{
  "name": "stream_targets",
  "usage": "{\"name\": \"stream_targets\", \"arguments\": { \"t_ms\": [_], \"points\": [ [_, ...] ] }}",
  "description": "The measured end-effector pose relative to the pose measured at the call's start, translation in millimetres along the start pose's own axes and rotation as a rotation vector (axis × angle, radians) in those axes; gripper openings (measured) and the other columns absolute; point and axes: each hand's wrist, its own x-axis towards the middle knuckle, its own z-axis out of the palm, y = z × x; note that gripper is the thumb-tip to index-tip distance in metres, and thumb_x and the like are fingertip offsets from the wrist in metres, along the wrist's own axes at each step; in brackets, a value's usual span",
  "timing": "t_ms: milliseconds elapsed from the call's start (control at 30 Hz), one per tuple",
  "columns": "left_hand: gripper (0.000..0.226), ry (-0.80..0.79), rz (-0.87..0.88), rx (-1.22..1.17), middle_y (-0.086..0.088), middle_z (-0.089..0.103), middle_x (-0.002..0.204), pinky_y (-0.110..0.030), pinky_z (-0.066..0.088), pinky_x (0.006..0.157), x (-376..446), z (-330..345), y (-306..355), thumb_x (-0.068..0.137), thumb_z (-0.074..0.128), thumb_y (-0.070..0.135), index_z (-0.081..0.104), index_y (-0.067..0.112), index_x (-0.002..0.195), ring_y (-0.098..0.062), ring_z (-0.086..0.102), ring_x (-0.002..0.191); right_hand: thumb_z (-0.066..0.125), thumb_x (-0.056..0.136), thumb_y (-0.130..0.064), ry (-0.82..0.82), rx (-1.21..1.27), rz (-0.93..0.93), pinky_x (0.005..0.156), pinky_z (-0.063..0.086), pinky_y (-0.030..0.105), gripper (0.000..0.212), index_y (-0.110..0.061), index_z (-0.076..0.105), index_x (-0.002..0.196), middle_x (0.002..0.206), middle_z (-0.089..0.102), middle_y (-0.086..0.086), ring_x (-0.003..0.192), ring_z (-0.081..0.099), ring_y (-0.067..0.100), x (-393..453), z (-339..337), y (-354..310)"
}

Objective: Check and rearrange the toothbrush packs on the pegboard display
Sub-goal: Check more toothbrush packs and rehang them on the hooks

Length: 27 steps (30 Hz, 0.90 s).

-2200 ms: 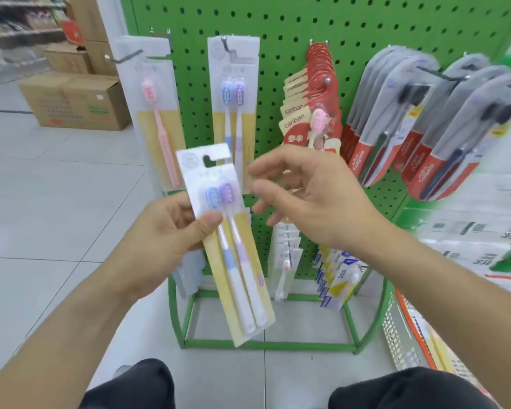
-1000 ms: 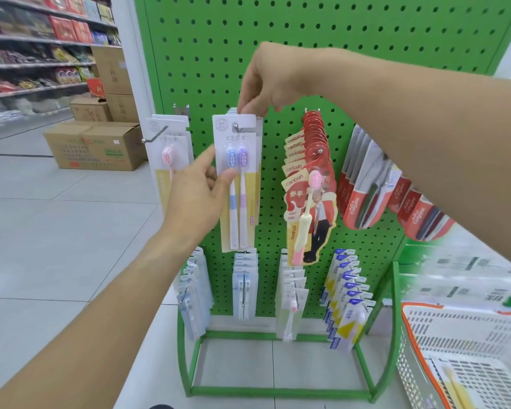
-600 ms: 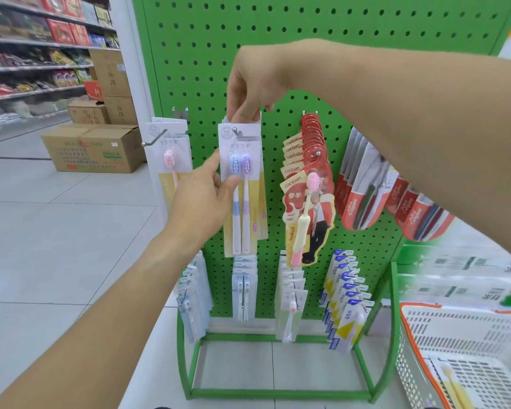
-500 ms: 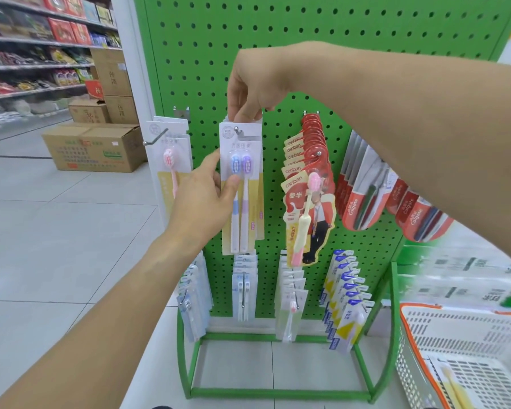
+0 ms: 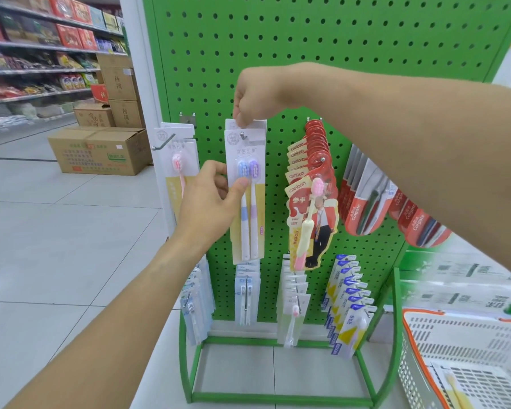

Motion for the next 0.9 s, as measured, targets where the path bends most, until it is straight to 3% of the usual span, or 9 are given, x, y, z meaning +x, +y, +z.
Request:
{"name": "stream_targets", "arguments": {
  "t_ms": [100, 267, 367, 433, 533, 600, 700, 800, 900],
  "points": [
    [0.017, -0.046, -0.042, -0.108, -0.001, 0.069, 0.091, -0.028, 0.051, 0.075, 1.5, -1.0, 0.7, 0.096, 0.066, 0.03, 0.054, 0.021, 0.103, -0.01, 0.06, 0.079, 0.059, 0.097, -0.02, -0.012, -0.004, 0.012, 0.104, 0.049, 0.053, 0.026, -0.002, 0.064, 0.115, 0.126, 0.067, 0.018, 0.121, 0.062, 0.033, -0.7, -1.8, -3.8],
    [0.014, -0.144, -0.11, -0.282, -0.002, 0.076, 0.104, -0.037, 0.054, 0.088, 1.6, -10.2, -5.4, 0.099, 0.061, 0.021, 0.055, 0.017, 0.111, -0.022, 0.071, 0.098, 0.059, 0.098, -0.022, -0.013, -0.002, -0.008, 0.099, 0.054, 0.048, 0.025, -0.003, 0.066, 0.113, 0.119, 0.069, 0.016, 0.112, 0.066, 0.03, -2.8, -1.1, -10.0],
    [0.016, -0.205, -0.1, -0.312, -0.003, 0.076, 0.107, -0.028, 0.048, 0.081, 0.6, -15.5, -6.3, 0.101, 0.058, 0.02, 0.054, 0.015, 0.115, -0.014, 0.069, 0.091, 0.062, 0.098, -0.022, 0.007, 0.028, -0.05, 0.082, 0.055, 0.032, 0.02, -0.009, 0.069, 0.111, 0.101, 0.069, 0.0, 0.092, 0.065, 0.016, -6.5, -1.5, -14.0],
    [0.018, -0.219, -0.098, -0.319, -0.006, 0.076, 0.107, -0.031, 0.049, 0.081, 0.6, -17.7, -6.9, 0.1, 0.059, 0.022, 0.055, 0.015, 0.116, -0.013, 0.067, 0.089, 0.065, 0.096, -0.02, 0.051, 0.068, -0.092, 0.067, 0.049, 0.021, 0.016, -0.011, 0.071, 0.108, 0.086, 0.064, -0.009, 0.077, 0.06, 0.005, -6.5, -1.5, -14.9],
    [0.035, -0.22, -0.109, -0.307, -0.008, 0.076, 0.105, -0.043, 0.051, 0.087, -1.2, -21.5, -5.5, 0.095, 0.065, 0.036, 0.056, 0.014, 0.12, -0.018, 0.066, 0.089, 0.069, 0.094, -0.017, 0.102, 0.112, -0.161, 0.059, 0.045, 0.011, 0.013, -0.011, 0.072, 0.105, 0.08, 0.066, -0.013, 0.068, 0.059, -0.005, -6.6, -0.6, -16.7],
    [0.037, -0.201, -0.114, -0.256, -0.004, 0.075, 0.102, -0.039, 0.053, 0.087, -2.3, -22.7, -4.8, 0.092, 0.066, 0.044, 0.058, 0.018, 0.117, -0.019, 0.068, 0.092, 0.071, 0.093, -0.016, 0.121, 0.134, -0.202, 0.054, 0.043, 0.006, 0.012, -0.013, 0.072, 0.104, 0.082, 0.071, -0.01, 0.061, 0.061, -0.01, -7.5, -0.6, -17.6],
    [0.022, -0.031, -0.044, 0.015, 0.01, 0.069, 0.087, -0.019, 0.049, 0.073, -9.2, -26.1, 0.7, 0.096, 0.062, 0.043, 0.063, 0.022, 0.099, -0.001, 0.064, 0.082, 0.074, 0.091, -0.015, 0.152, 0.171, -0.273, 0.063, 0.052, 0.012, 0.01, -0.015, 0.072, 0.101, 0.085, 0.075, -0.005, 0.065, 0.066, -0.006, -10.5, -0.5, -17.5],
    [0.028, 0.228, 0.047, 0.136, 0.012, 0.059, 0.065, -0.021, 0.041, 0.06, -18.4, -31.6, 5.3, 0.095, 0.061, 0.042, 0.057, 0.021, 0.077, -0.001, 0.056, 0.061, 0.075, 0.09, -0.015, 0.172, 0.154, -0.34, 0.082, 0.056, 0.026, 0.007, -0.018, 0.071, 0.094, 0.087, 0.075, -0.005, 0.076, 0.069, 0.001, -16.2, 1.9, -18.2],
    [0.024, 0.372, 0.156, 0.115, 0.005, 0.059, 0.072, -0.029, 0.042, 0.062, -20.5, -37.5, 3.7, 0.093, 0.062, 0.036, 0.055, 0.014, 0.084, -0.01, 0.051, 0.062, 0.072, 0.092, -0.015, 0.197, 0.148, -0.41, 0.087, 0.055, 0.027, 0.006, -0.02, 0.069, 0.093, 0.091, 0.074, -0.006, 0.08, 0.068, -0.003, -23.9, 4.8, -21.3]
  ]
}}
